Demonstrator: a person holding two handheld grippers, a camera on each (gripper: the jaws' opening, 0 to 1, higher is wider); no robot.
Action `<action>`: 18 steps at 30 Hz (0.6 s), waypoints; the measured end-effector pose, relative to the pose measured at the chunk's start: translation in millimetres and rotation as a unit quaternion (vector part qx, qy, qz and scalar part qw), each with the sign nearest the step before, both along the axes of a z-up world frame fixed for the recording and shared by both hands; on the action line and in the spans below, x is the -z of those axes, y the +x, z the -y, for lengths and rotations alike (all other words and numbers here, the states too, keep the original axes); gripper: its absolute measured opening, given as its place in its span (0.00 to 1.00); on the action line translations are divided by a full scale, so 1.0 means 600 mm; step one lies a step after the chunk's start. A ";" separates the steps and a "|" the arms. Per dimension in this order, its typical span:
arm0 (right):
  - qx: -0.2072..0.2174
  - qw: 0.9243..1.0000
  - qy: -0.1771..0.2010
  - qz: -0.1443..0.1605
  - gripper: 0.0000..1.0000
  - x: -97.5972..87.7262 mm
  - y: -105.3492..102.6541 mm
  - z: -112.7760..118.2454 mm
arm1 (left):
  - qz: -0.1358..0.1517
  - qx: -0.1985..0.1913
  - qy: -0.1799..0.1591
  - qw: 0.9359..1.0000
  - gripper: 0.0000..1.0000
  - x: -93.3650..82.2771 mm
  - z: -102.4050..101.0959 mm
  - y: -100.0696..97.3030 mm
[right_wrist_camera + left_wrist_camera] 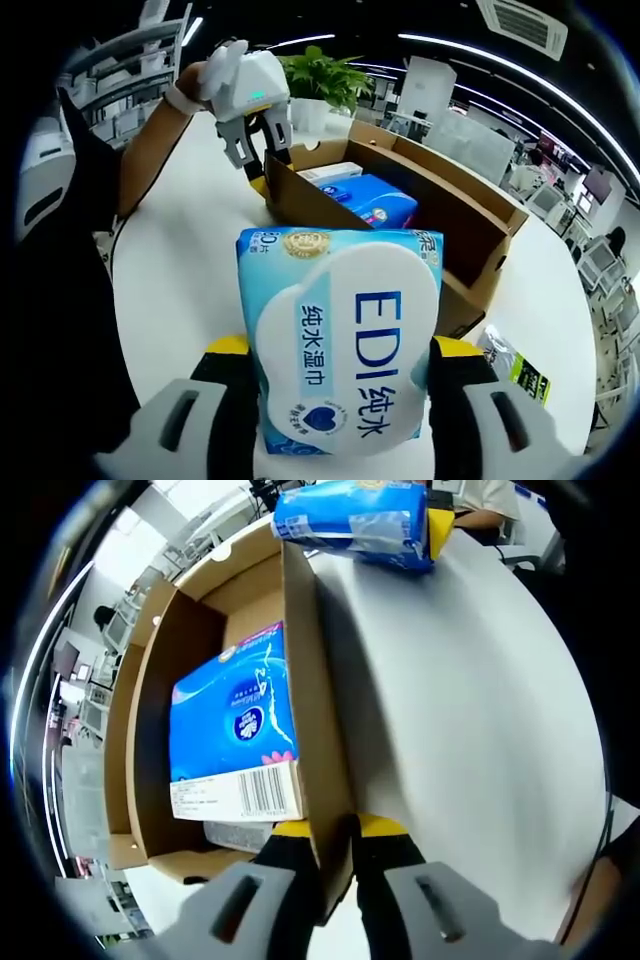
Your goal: Operate the shoe box by opening the lid, removing the specified soft item, and placing it in the target area until the item is outside and the box remains undamaged.
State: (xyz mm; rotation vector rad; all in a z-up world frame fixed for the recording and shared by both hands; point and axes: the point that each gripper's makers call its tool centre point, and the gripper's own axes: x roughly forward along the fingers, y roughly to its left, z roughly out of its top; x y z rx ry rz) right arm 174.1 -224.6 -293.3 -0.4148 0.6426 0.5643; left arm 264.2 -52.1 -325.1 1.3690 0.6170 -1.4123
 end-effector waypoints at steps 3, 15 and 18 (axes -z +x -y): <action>0.001 1.000 -0.002 0.000 0.66 0.000 0.000 -0.002 | 0.001 0.000 0.002 1.000 0.10 0.000 -0.001 0.004; -0.005 1.000 0.008 -0.002 0.63 0.000 0.002 -0.002 | 0.002 -0.004 0.005 1.000 0.10 -0.001 -0.002 0.020; -0.003 1.000 0.006 0.000 0.63 0.000 0.004 -0.002 | 0.001 -0.003 0.005 1.000 0.10 -0.003 0.000 0.022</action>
